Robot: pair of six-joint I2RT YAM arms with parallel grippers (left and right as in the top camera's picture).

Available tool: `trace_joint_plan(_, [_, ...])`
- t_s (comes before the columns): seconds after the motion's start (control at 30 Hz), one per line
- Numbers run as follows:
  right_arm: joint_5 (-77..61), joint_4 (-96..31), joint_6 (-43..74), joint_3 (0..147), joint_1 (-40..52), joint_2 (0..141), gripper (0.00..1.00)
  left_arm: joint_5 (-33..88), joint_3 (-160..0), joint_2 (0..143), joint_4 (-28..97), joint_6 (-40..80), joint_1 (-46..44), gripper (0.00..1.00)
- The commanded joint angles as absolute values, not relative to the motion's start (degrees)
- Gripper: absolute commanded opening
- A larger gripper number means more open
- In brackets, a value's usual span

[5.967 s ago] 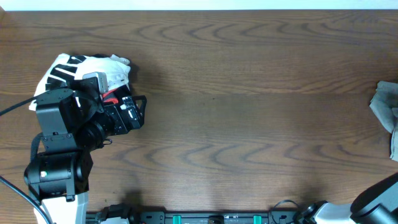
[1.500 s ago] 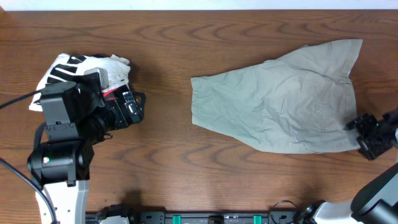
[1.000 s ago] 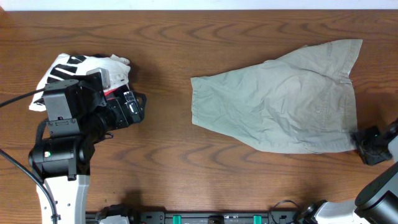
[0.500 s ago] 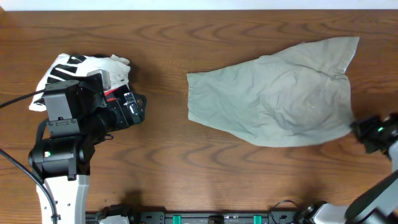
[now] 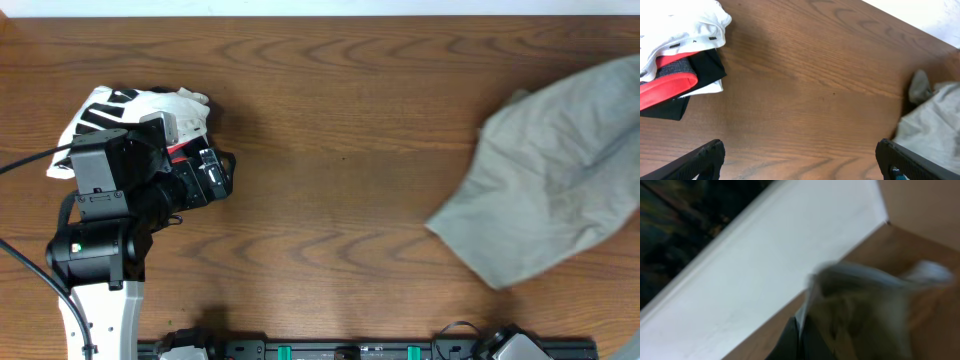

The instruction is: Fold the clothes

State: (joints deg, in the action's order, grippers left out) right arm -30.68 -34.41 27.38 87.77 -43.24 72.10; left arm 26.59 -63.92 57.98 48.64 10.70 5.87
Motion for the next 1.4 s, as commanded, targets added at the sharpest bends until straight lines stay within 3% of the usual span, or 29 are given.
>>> trace_joint_plan(0.0, [-35.6,-33.7,26.5,93.4,-40.1,73.4,0.02,26.3,-65.1,57.9,48.6,10.8,5.7,0.98])
trace_joint_plan(0.4, [-36.2,-26.7,26.0,97.4,-15.3,80.4,0.01,26.3,-65.1,57.8,47.1,10.8,5.7,0.98])
trace_joint_plan(0.5, [-36.0,-26.3,25.9,97.6,-12.9,81.8,0.01,26.3,-65.1,57.8,47.1,10.8,5.7,0.98])
trace_joint_plan(0.73, [-35.4,-31.7,25.9,104.6,-19.2,80.2,0.01,26.3,-65.1,57.9,47.0,10.8,5.7,0.98])
trace_joint_plan(0.93, [-30.0,-43.1,25.9,117.3,-36.1,80.1,0.01,26.3,-65.1,57.9,47.1,10.8,5.7,0.98])
trace_joint_plan(1.13, [-32.4,-44.1,29.0,121.1,-50.8,80.3,0.01,26.3,-65.1,57.9,47.0,10.8,5.7,0.98])
trace_joint_plan(1.27, [-42.5,-39.2,30.9,121.1,-48.0,82.9,0.01,26.3,-65.1,57.9,46.7,10.8,5.7,0.98])
trace_joint_plan(1.37, [-44.9,-38.4,31.1,121.1,-39.1,85.5,0.01,26.3,-65.1,57.9,46.0,10.8,5.7,0.98])
